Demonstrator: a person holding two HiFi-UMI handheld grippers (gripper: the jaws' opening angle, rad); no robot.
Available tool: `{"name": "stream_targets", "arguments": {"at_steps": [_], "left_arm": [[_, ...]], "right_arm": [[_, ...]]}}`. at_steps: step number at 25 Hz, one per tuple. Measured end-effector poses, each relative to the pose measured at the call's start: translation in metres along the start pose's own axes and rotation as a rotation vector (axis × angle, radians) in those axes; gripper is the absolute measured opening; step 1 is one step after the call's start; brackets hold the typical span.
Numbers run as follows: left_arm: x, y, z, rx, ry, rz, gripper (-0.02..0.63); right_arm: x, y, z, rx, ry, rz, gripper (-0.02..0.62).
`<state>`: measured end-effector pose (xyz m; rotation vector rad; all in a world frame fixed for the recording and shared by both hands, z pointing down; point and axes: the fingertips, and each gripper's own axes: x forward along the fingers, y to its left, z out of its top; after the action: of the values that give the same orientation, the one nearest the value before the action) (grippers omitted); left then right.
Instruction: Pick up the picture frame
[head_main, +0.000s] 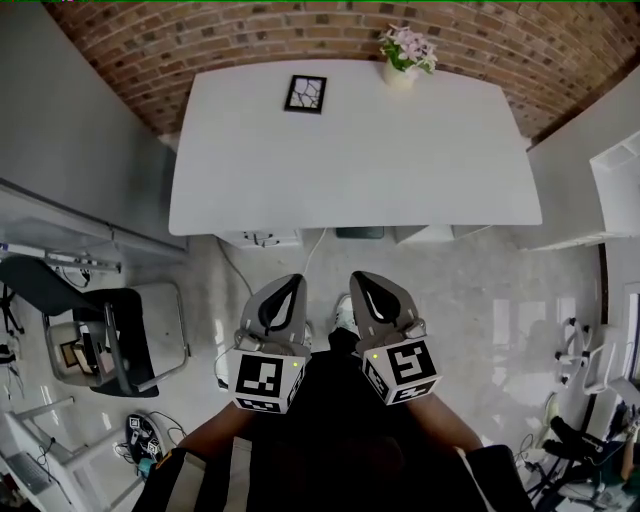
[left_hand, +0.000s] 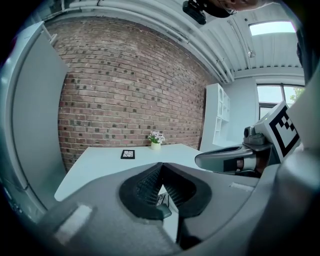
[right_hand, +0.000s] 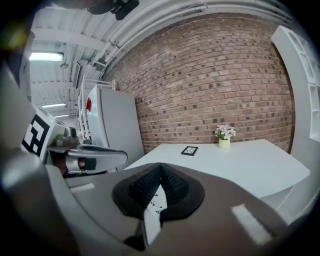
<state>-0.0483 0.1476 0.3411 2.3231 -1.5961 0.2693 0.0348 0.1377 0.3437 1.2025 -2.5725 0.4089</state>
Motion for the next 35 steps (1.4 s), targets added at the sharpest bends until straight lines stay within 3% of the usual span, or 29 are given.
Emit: {"name": "stream_targets", "arguments": {"at_steps": [12,23,29,35], "left_arm": [[0.068,-0.011,0.019,-0.002,0.015,0.080,-0.002],[0.091,-0.007,0.033,-0.004,0.005,0.139,-0.002],[0.108,0.010,0.032,-0.023,0.005,0.139,-0.002],[0.147,0.021,0.036,-0.018,0.010,0.092,-0.002]], "right_arm": [[0.028,-0.074,0.011,-0.003,0.020,0.067,0.002],[0.046,-0.100,0.024,-0.015,0.013,0.101,0.002],[0.068,-0.106,0.027,-0.021,0.017,0.094,0.002],[0.096,-0.126,0.026,-0.015,0.039,0.060,0.002]]}}
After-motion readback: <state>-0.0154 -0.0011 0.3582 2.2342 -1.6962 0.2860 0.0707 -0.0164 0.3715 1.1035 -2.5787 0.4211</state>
